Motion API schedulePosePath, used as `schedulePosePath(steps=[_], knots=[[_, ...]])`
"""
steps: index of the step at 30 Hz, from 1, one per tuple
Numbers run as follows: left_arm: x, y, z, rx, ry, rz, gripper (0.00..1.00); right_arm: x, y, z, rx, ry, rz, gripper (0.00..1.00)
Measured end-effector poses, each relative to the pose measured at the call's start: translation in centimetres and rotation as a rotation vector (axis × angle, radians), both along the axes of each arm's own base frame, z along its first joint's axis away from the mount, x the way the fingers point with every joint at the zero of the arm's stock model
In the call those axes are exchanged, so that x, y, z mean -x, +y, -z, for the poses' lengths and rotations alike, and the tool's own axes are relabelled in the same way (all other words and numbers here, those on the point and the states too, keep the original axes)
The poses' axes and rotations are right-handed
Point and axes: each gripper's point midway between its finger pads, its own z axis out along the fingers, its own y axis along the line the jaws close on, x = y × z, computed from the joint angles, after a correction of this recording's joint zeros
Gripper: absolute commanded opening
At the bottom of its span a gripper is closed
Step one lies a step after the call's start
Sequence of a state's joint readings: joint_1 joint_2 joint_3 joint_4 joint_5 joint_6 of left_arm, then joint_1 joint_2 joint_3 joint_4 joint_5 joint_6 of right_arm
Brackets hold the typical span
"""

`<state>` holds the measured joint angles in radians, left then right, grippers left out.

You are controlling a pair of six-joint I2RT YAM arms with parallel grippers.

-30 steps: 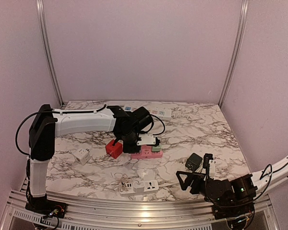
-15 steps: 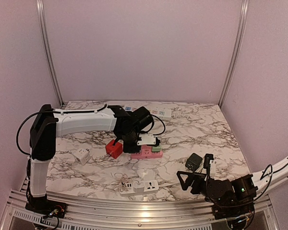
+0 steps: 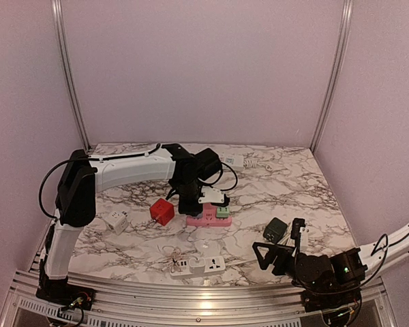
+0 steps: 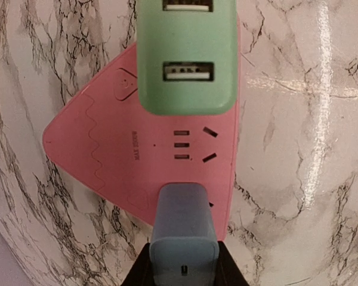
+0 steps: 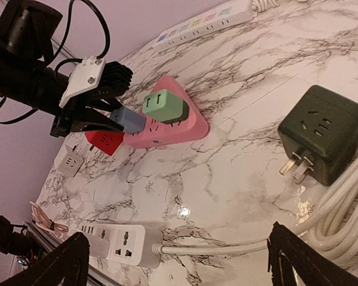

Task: Insert the plug
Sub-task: Insert the plug into the socket slot.

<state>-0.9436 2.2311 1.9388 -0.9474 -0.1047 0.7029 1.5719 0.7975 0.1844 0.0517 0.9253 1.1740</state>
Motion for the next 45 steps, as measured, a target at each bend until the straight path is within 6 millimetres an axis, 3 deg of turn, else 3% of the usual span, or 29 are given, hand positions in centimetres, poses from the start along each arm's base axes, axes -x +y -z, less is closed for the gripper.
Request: schedulePosePath(steps=[21,34,43,45], knots=[[0.5,0.5,0.1,0.011,0.024,-0.039,0.0,0.0,0.1,-0.3,-0.013,-0.003,0.001,0.99],[4.6,2.5,0.1,0.005,0.071,-0.085,0.04,0.0,-0.1,0.0,-0.016,-0.001,0.0,0.99],[9.4,2.6,0.1,-0.013,0.098,-0.059,0.1,0.0,-0.4,-0.3,-0.043,0.001,0.0,0.99],[10.3,2.5,0.2,-0.017,0.102,-0.05,0.16,0.0,-0.4,-0.3,-0.048,0.001,0.0,0.98]])
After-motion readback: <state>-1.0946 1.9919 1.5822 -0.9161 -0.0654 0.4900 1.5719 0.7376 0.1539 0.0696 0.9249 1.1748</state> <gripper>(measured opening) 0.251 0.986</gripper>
